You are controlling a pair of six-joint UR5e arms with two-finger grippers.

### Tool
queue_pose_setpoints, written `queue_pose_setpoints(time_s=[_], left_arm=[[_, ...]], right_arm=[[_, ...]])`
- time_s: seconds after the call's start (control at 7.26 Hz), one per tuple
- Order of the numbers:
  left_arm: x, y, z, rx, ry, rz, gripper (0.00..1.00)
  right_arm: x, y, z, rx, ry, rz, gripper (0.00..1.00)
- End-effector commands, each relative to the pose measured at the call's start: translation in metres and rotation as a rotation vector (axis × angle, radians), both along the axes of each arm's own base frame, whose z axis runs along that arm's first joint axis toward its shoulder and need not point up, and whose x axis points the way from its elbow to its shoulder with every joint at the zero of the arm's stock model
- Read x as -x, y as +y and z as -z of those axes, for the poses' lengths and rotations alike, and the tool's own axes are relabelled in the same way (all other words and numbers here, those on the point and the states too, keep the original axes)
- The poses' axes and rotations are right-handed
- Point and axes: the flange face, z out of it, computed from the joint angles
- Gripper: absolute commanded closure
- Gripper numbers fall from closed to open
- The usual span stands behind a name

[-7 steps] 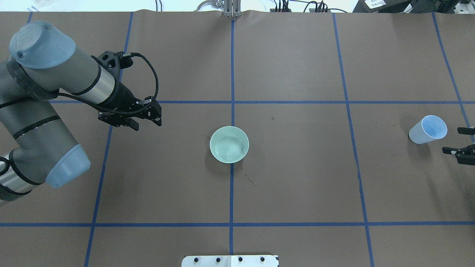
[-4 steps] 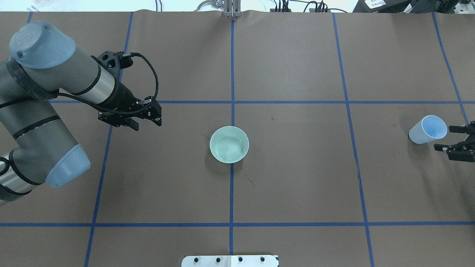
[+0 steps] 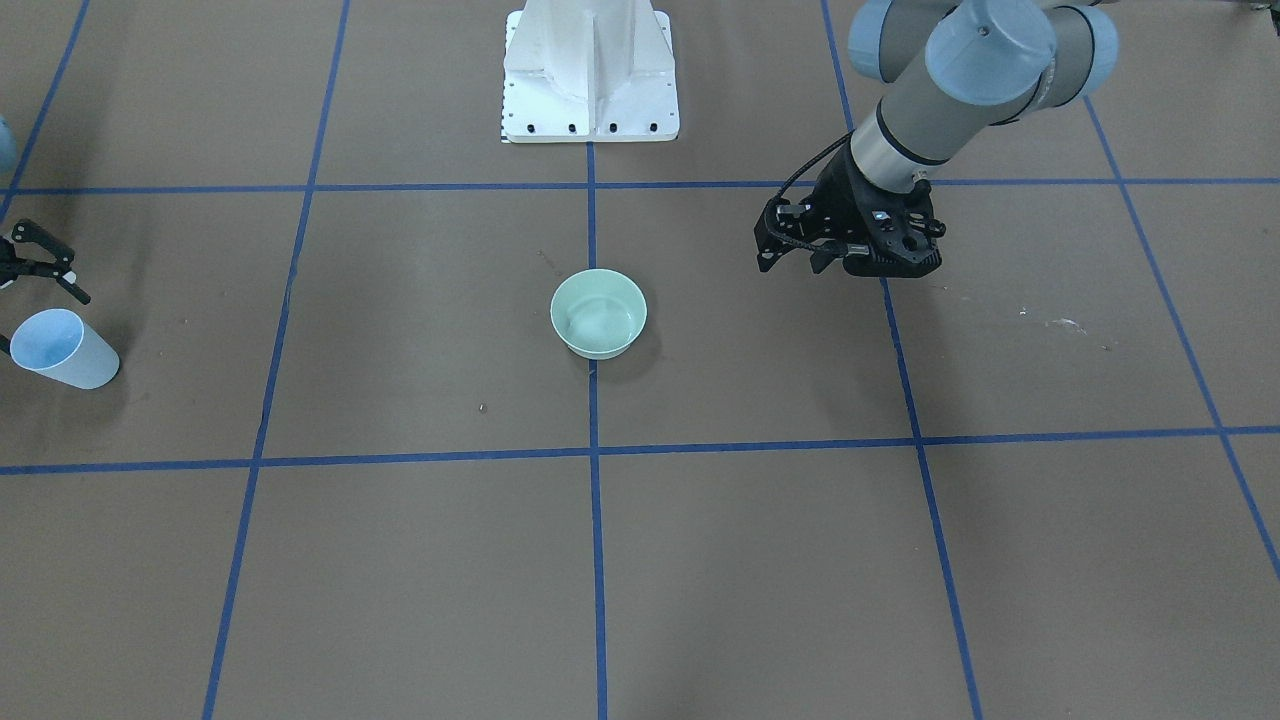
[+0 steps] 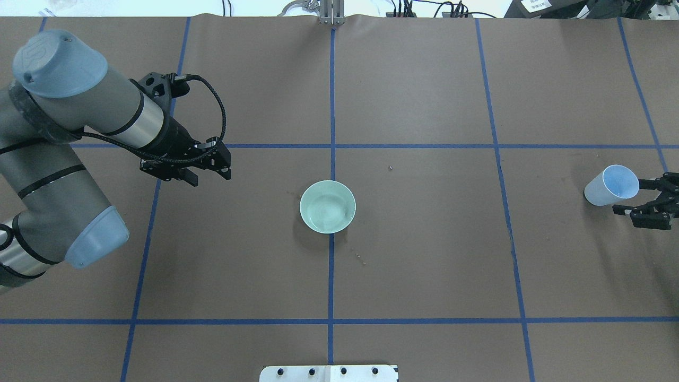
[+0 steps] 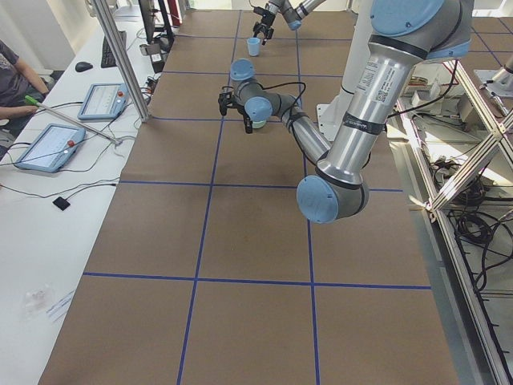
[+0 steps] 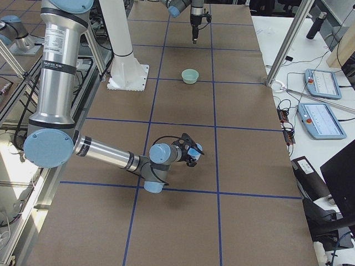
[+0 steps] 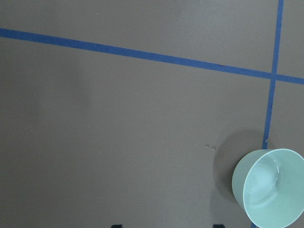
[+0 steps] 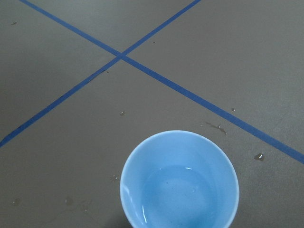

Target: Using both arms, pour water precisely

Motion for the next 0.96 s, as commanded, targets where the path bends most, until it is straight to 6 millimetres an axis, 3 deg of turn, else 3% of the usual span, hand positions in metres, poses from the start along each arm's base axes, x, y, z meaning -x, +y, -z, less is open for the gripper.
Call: queue_pose_setpoints(time_s=[0.0, 0.83], left_arm=[[-0.0002, -0.0002, -0.0004, 0.001, -0.001, 0.0, 0.29], [-0.0005, -0.0007, -0.0011, 0.001, -0.003, 0.001, 0.29]], right_arm=[[0.0031, -0.0044, -0.001, -0.001, -0.001, 0.001, 0.02], [0.0108, -0.0092, -0.0037, -0.005, 0.01, -0.021, 0.03]])
